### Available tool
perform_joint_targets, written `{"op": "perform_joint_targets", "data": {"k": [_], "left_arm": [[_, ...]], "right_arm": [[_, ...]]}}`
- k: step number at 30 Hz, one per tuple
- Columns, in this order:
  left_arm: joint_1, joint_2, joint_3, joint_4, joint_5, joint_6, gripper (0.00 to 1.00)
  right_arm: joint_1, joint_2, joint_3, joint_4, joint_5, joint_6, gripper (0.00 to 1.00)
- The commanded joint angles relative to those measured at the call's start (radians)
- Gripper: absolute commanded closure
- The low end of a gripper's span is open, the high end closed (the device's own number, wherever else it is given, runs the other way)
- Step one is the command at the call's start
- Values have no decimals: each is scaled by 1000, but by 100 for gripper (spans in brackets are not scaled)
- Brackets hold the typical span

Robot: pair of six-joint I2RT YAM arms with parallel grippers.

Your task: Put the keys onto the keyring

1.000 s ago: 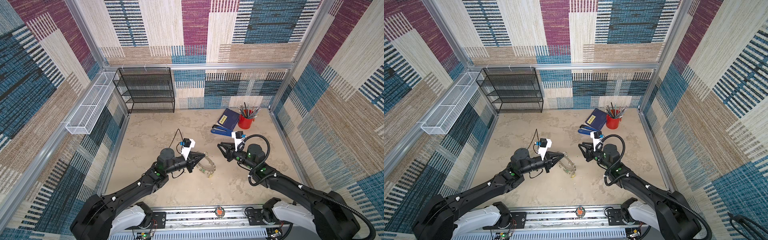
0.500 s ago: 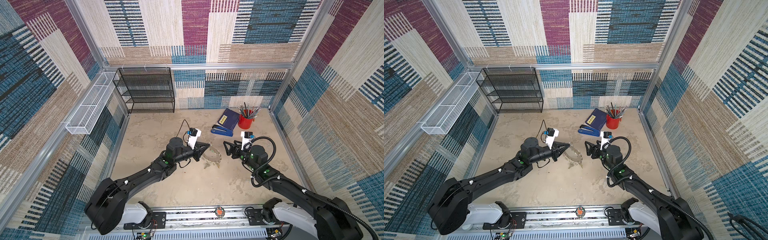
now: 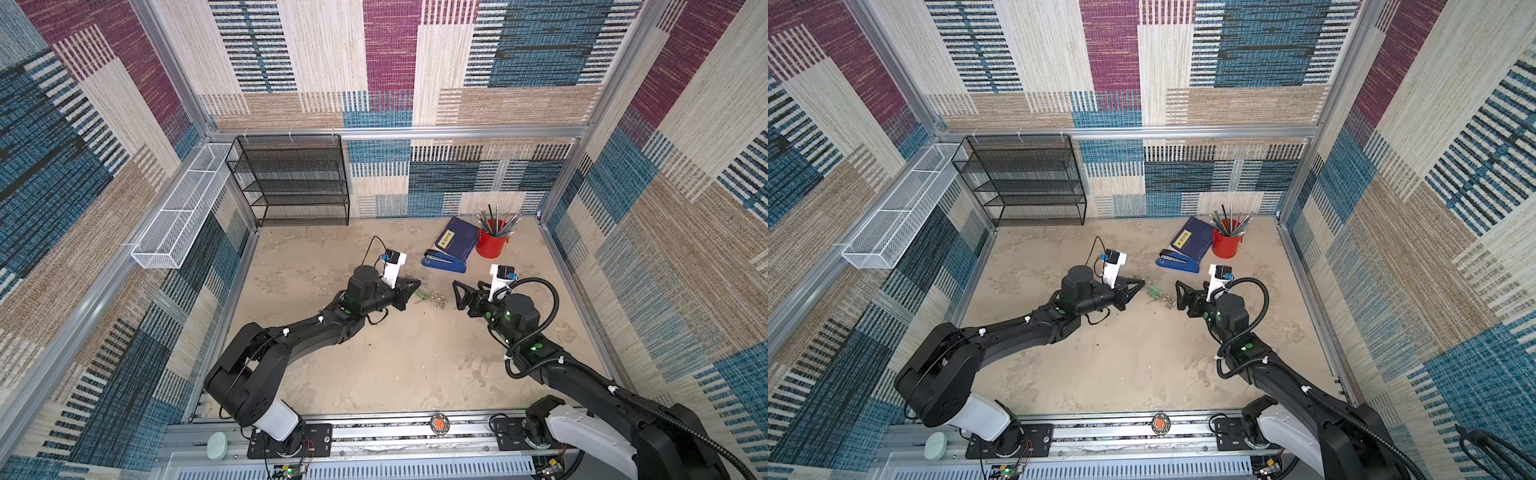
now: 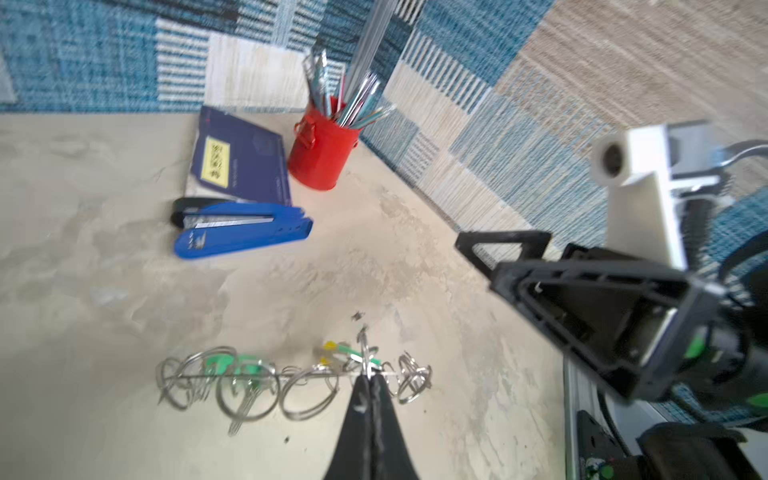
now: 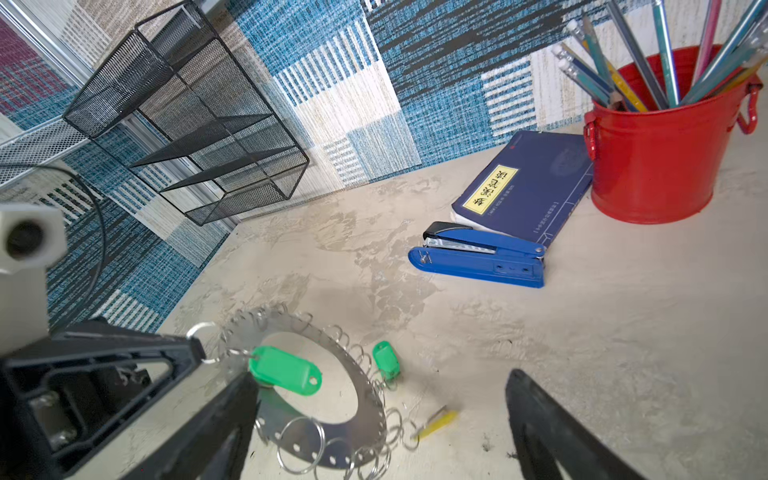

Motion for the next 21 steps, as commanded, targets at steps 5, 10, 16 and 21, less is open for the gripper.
{"op": "perform_joint_targets", "data": {"k": [5,10,16,21], "left_arm": [[25,-90,-213,105,-111,-30,84],[64,-201,-326,103,-247,-108,66],[87,-483,-286,-247,-486,-128,54],[94,-598,-137,-579,-754,-96,19]], "right_arm": [[0,-19,-17,60,-14,10,6],[0,-46,-35,81,-17,1,5],[-1,-91,-48,103,-30,-6,0],[-17,-102,-7,80,-65,5,0]]}}
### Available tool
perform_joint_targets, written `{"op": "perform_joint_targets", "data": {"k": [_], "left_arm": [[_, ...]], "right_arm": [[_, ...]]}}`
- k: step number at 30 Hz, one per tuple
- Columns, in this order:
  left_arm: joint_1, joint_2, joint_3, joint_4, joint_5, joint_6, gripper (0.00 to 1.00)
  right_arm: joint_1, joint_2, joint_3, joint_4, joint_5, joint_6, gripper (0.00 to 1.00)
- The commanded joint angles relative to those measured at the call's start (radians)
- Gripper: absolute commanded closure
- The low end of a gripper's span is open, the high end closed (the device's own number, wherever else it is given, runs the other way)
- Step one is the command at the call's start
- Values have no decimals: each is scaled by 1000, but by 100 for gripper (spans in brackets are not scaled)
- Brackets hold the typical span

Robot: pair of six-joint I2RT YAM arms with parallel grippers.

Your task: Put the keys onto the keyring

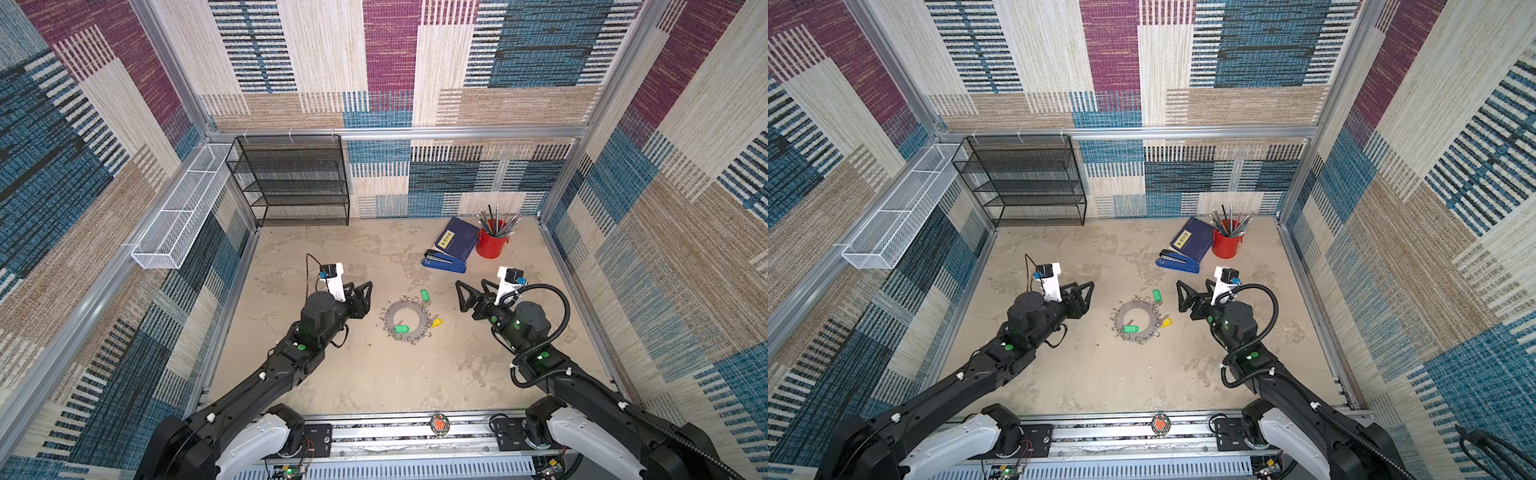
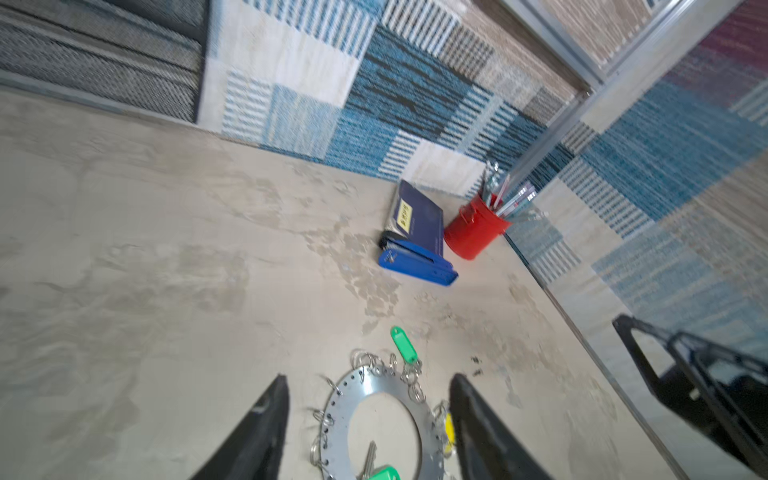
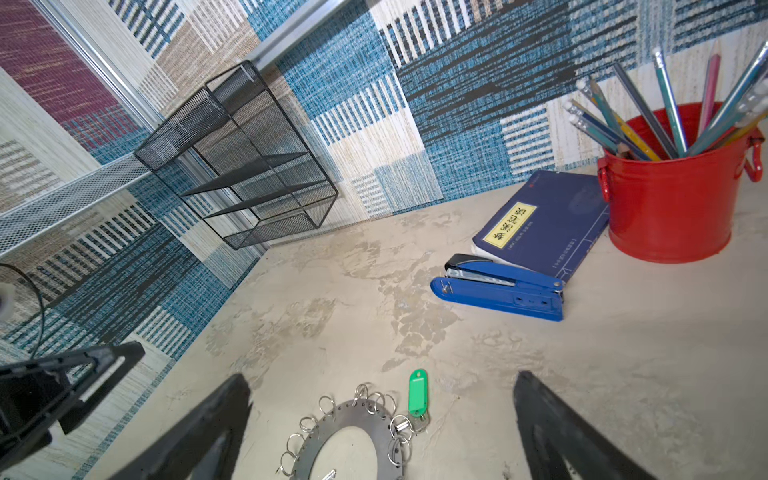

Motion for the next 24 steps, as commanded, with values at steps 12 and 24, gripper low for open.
{"op": "perform_joint_targets", "data": {"k": [12,24], "left_arm": [[136,71,-25,-68,-622,266,1],[397,379,-247,590,-400,492,2]], "right_arm": [[-136,-29,184,-198,301,-63,1],[-272,71,-235,515,467,-398,0]]}}
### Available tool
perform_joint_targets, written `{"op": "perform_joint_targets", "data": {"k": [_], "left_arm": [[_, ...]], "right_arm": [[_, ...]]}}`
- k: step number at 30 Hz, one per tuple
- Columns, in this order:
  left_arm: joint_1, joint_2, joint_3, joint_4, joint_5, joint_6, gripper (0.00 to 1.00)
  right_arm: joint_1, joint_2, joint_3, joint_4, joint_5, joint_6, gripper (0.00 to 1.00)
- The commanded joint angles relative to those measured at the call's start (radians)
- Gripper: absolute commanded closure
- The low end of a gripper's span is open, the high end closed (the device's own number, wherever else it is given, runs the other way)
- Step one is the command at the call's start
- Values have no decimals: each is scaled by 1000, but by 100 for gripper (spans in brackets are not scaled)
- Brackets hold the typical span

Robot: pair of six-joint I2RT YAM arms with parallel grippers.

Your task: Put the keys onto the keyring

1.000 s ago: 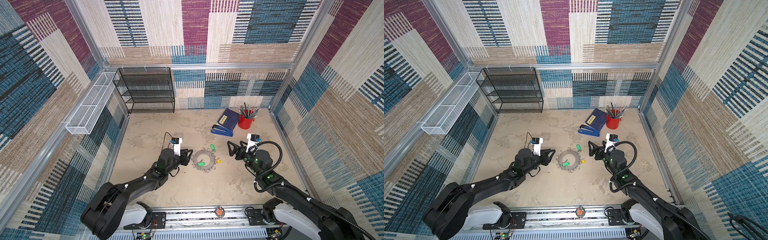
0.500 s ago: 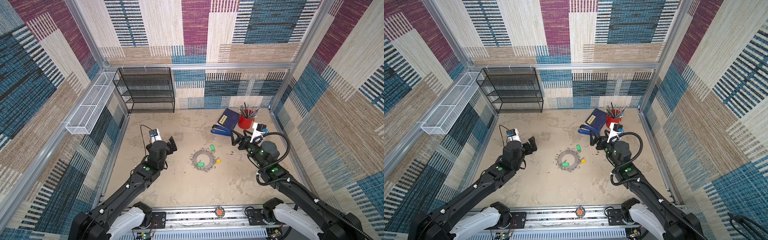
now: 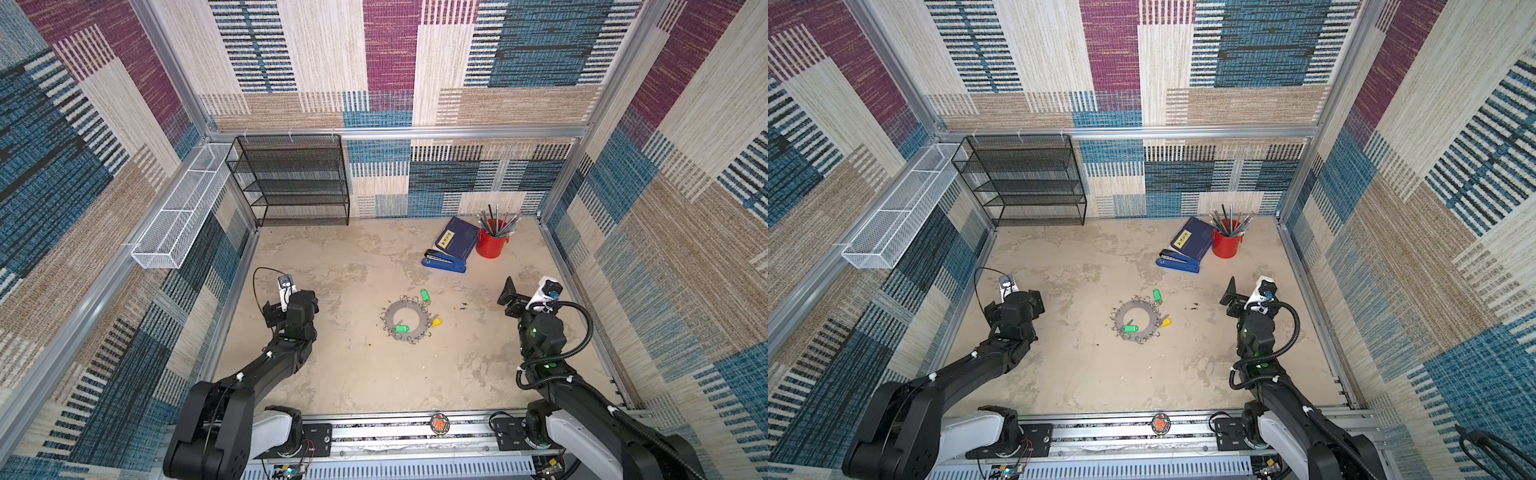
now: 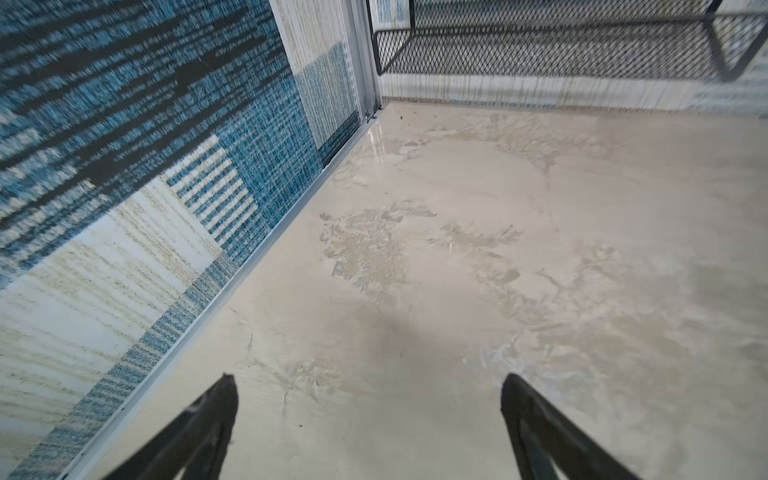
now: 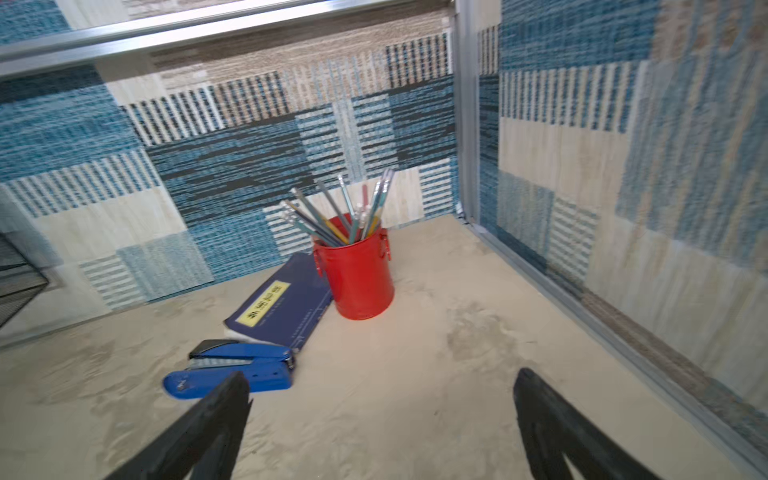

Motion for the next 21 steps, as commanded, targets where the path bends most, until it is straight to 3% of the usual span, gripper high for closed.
{"op": "perform_joint_targets", "data": {"k": [1,5,8,10,12,14,17,18,21], "left_arm": [[24,95,-32,361,97,137,0],[50,217,1,432,187,156,1],[84,182,46,261,261,110,1],[93,212,9,375,328,137,1],[103,281,-1,477,330,143,1],[116,239,47,293,357,109,1],[137,265,34,371,370,104,1],[138,253,45,324,372,98,1],[137,258,29,372,371,103,1]], "right_arm": [[-25,86,-46,279,33,-94,0],[-54,297,-97,563,1,-130,0],[-59,463,-100,737,-24,-138,0],[-67,573,-81,827,-61,-159,0],[-69,586,-34,726,-175,-190,0],[-90,586,-28,708,-215,-173,0],[-113,678,-25,805,-218,-161,1],[-115,634,15,648,-229,-144,0],[-130,651,27,656,-249,-136,0]]}}
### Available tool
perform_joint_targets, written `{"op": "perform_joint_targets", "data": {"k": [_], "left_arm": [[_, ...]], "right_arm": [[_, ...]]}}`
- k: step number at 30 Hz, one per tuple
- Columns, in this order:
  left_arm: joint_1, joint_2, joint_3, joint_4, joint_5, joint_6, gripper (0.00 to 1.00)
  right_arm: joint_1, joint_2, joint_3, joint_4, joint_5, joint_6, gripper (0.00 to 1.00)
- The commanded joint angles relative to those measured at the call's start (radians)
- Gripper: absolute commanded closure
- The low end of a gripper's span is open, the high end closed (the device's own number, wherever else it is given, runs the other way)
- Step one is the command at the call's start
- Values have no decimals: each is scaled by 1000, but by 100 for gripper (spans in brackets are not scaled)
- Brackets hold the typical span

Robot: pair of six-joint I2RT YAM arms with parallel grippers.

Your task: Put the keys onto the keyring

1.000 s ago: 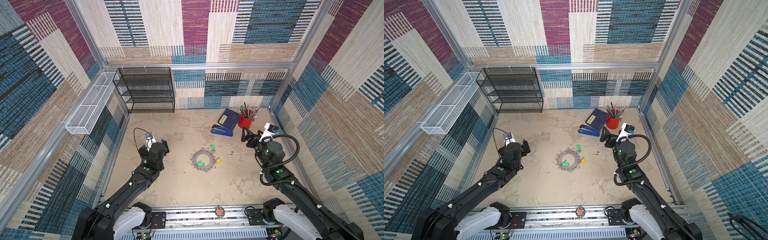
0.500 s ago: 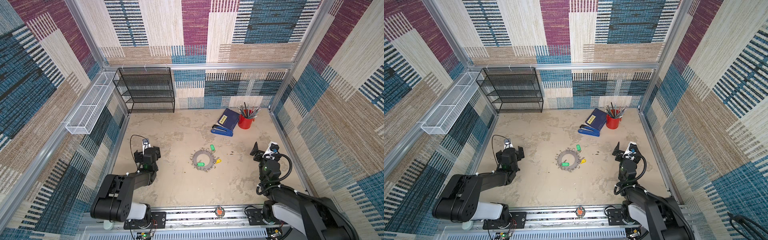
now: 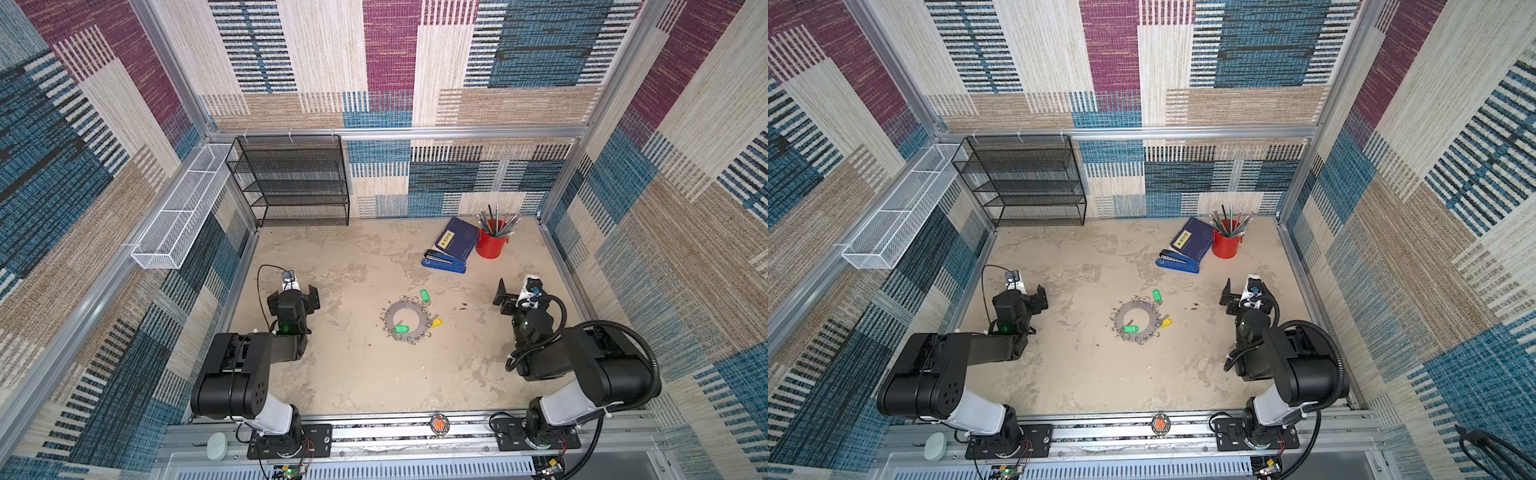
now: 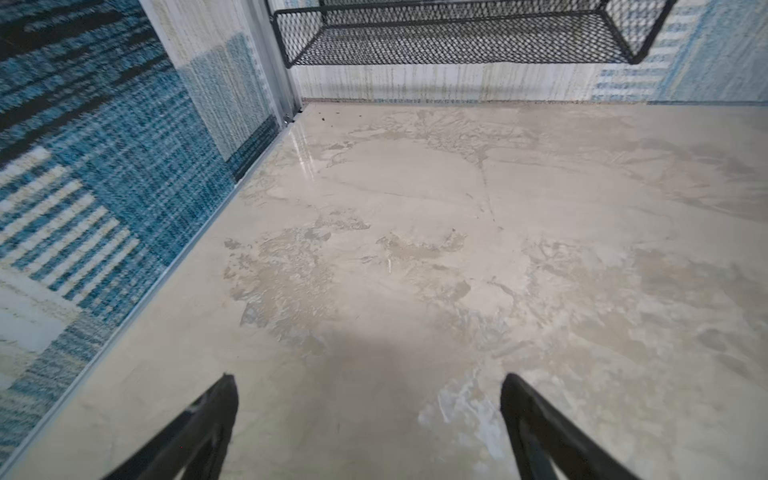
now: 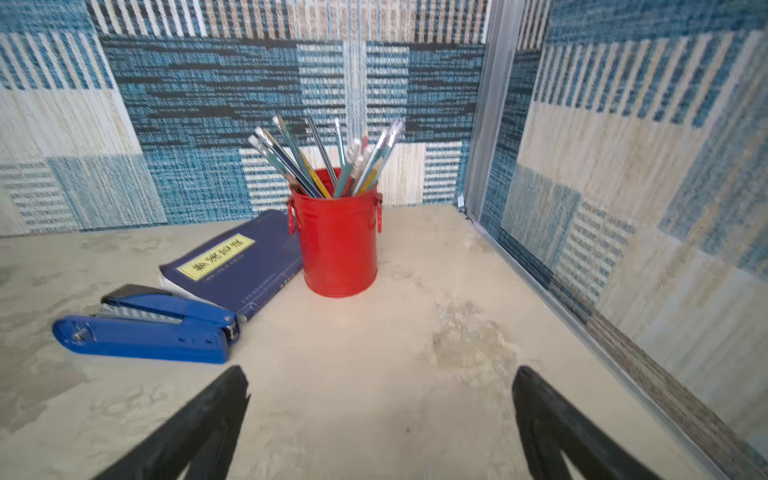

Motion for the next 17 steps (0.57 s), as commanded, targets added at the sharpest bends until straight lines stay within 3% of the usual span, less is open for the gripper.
{"op": "perform_joint_targets", "data": {"k": [1,11,17], "left_arm": [[-2,-7,-7,32,30,9,1],[-3,3,0,30,51,18,1],[34,2,13,4,162,16,1]], "right_arm": [[-9,-11,12,-31,-34,22,0],[-9,-1,4,6,-34,18,0],[-9,-2,3,5,-34,19,0]]}}
